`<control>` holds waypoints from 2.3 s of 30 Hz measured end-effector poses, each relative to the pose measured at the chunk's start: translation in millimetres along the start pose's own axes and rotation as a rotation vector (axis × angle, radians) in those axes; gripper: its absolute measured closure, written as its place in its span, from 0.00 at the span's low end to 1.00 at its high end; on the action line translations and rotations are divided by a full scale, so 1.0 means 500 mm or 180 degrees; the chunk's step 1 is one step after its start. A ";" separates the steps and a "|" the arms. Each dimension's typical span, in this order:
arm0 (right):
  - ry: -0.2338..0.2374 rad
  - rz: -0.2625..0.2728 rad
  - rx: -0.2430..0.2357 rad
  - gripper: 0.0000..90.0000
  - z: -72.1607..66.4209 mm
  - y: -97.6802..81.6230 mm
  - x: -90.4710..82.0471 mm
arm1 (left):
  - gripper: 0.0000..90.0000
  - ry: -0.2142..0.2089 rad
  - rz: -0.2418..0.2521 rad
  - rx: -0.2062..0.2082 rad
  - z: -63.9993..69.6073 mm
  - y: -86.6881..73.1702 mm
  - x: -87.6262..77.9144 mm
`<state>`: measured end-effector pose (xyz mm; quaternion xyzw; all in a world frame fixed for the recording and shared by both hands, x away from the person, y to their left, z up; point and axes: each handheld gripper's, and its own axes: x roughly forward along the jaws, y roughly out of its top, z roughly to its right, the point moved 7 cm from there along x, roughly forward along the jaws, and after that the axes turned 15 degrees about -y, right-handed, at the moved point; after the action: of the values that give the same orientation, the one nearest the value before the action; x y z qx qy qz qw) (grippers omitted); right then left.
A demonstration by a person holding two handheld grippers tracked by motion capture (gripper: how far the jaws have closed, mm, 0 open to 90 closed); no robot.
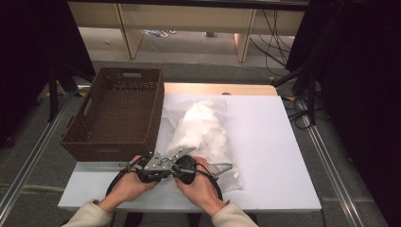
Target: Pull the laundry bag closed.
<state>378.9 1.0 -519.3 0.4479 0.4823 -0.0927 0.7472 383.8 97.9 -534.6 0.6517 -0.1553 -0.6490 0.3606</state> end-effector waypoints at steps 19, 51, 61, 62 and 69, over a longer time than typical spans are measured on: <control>0.0103 0.0001 0.0109 0.96 -0.007 0.005 -0.023 | 0.65 -0.0102 0.0058 -0.0231 0.009 -0.006 0.003; 0.0070 0.0071 0.0265 0.97 -0.002 0.011 -0.068 | 0.99 -0.0025 0.0141 -0.0288 0.022 0.010 -0.019; 0.0109 0.0058 0.0260 0.97 -0.006 0.011 -0.071 | 0.80 -0.0101 0.0275 -0.0273 0.015 0.009 -0.009; 0.0121 0.0057 0.0262 0.97 -0.006 0.011 -0.072 | 0.78 -0.0103 0.0297 -0.0267 0.013 0.010 -0.008; 0.0236 0.0053 0.0251 0.97 -0.016 0.012 -0.076 | 0.75 -0.0195 0.0456 -0.0229 0.018 0.019 -0.002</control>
<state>357.5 -0.8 -486.3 0.4842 0.5018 -0.0887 0.7113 377.3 89.8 -526.5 0.6054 -0.1891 -0.6463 0.4243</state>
